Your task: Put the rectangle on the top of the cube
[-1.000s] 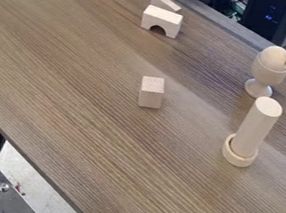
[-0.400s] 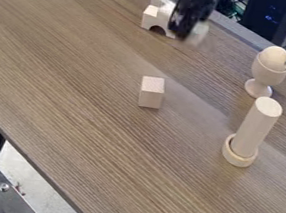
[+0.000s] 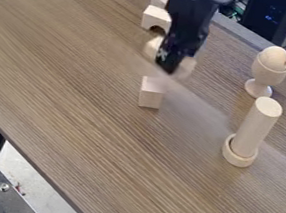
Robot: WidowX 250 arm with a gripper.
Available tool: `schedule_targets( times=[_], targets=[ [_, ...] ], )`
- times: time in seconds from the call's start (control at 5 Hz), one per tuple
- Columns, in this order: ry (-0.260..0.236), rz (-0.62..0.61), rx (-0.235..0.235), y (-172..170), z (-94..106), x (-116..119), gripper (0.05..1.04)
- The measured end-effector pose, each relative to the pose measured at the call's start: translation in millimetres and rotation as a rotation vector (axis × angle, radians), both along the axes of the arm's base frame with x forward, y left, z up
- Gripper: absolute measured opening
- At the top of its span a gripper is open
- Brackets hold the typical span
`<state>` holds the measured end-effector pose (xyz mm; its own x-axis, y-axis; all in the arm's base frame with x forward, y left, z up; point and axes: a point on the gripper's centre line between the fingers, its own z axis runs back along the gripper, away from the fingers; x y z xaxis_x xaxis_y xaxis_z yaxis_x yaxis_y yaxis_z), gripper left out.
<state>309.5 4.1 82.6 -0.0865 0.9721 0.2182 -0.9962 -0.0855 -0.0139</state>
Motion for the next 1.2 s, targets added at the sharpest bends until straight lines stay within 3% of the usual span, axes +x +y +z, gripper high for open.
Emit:
schedule_targets(
  times=[0.8, 1.0, 1.2],
  targets=[
    [0.042, 0.020, -0.025, 8.3, -22.8, -19.3, 0.558],
    [0.061, 0.011, -0.032, 14.3, -28.6, -25.5, 0.630],
    [0.041, 0.007, -0.020, 17.2, -19.4, -25.3, 0.926]
  ],
)
